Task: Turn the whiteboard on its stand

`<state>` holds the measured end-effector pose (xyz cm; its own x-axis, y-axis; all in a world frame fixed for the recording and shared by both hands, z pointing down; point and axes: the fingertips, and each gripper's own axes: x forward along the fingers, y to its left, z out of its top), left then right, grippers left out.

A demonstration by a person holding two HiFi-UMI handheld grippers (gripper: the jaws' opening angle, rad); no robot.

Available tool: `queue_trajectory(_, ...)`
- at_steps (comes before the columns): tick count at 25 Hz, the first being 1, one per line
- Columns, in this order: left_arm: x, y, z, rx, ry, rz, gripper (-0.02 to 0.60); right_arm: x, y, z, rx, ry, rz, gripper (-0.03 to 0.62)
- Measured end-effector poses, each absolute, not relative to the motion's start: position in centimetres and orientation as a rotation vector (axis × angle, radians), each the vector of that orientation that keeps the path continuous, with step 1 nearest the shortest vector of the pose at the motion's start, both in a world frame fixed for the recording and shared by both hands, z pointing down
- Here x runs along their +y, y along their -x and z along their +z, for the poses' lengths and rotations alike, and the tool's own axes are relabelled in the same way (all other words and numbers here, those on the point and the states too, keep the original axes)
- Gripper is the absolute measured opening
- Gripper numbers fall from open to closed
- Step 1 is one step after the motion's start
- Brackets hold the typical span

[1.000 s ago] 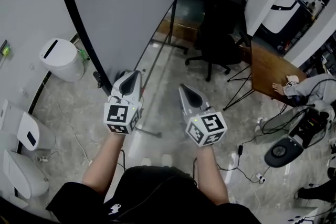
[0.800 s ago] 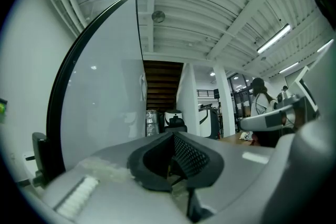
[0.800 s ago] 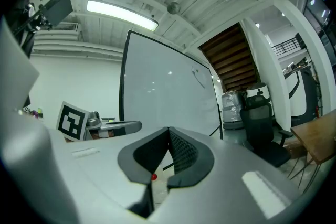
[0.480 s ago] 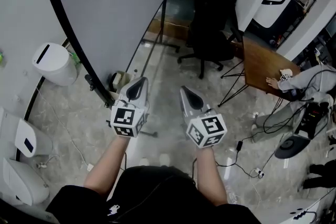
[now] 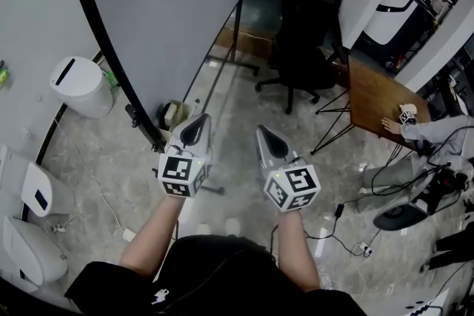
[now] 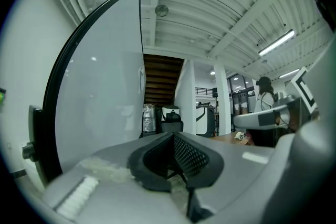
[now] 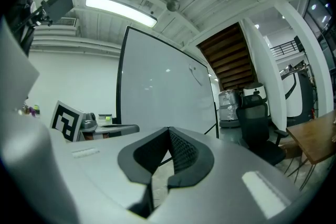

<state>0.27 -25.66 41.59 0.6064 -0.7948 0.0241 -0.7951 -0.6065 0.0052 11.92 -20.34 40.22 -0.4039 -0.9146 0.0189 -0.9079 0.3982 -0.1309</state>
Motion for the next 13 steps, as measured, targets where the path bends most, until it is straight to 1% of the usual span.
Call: queue_trajectory(13, -26.1, 1.1, 40.9, -1.418, -2.807, 0.046, 0.003, -20.7, -10.4, 39.7, 2.615, 1.652, -0.172, 0.008)
